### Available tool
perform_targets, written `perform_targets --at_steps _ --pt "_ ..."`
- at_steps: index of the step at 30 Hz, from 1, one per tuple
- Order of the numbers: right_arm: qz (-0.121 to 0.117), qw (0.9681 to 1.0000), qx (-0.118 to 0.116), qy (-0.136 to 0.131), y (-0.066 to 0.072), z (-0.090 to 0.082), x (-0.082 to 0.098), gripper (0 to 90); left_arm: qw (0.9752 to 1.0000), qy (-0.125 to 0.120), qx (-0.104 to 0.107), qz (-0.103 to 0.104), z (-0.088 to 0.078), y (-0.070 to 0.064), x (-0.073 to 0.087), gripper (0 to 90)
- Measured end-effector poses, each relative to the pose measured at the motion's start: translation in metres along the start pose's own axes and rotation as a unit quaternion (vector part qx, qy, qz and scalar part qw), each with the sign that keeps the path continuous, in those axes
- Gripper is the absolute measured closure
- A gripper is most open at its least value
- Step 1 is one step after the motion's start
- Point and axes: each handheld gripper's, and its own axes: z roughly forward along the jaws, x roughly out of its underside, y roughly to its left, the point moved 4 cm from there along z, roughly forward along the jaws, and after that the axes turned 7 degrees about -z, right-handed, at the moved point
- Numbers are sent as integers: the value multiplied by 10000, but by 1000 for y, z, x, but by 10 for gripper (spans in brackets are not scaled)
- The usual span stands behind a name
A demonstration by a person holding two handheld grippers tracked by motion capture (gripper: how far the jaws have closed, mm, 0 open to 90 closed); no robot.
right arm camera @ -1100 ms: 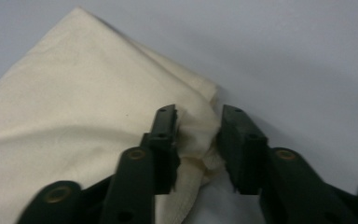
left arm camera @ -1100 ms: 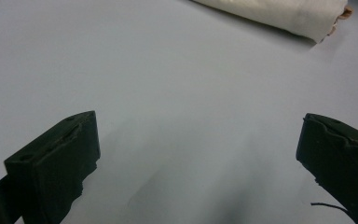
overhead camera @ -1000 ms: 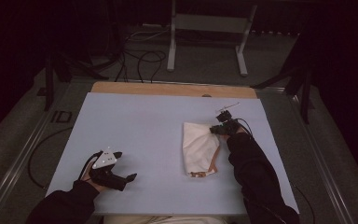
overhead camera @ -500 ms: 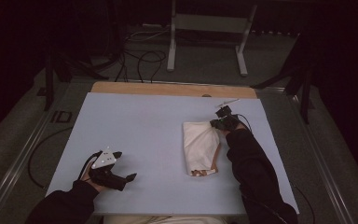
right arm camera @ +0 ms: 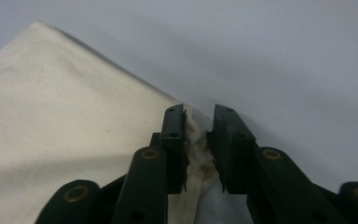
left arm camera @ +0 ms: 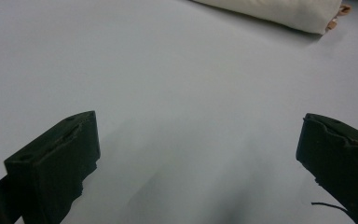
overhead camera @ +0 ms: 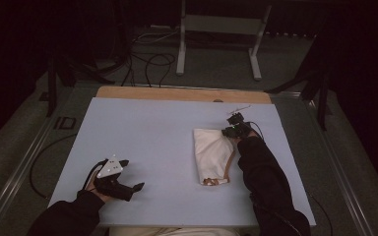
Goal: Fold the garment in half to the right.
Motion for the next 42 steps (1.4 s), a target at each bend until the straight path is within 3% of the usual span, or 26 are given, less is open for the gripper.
perform_targets --at_steps 5,8,13,17,18,22,23,26,29,34,42 --pt "49 9999 -55 -112 2 -8 -3 663 10000 -5 5 1 0 0 0 4" --pt "-6 9995 -85 -309 7 -26 -6 621 10000 -18 -1 3 0 0 0 4" --pt "-30 9990 -229 -395 12 -44 1 607 10000 -60 4 8 -1 -1 -1 4" --pt "-64 9990 -314 -303 17 -47 13 612 9999 -154 22 4 -3 -1 -3 3" --pt "-3 9987 -446 -229 20 -47 22 611 9998 -210 36 -1 -4 -1 -4 3" --pt "72 9981 -583 -166 24 -47 33 608 9997 -242 30 5 -4 -1 -5 4" --pt "98 9977 -672 -25 26 -43 40 597 9997 -253 37 -4 -4 -1 -5 3" --pt "132 9973 -713 67 27 -39 44 615 9997 -251 41 0 -4 -1 -5 4" --pt "173 9959 -888 50 28 -38 49 831 9997 -236 50 -6 -4 -1 -4 4" --pt "23 9976 -685 31 30 -45 48 876 9997 -245 42 -1 -5 -1 -4 4" --pt "63 9986 -486 183 28 -48 56 867 9997 -222 54 5 -4 -1 -3 3"
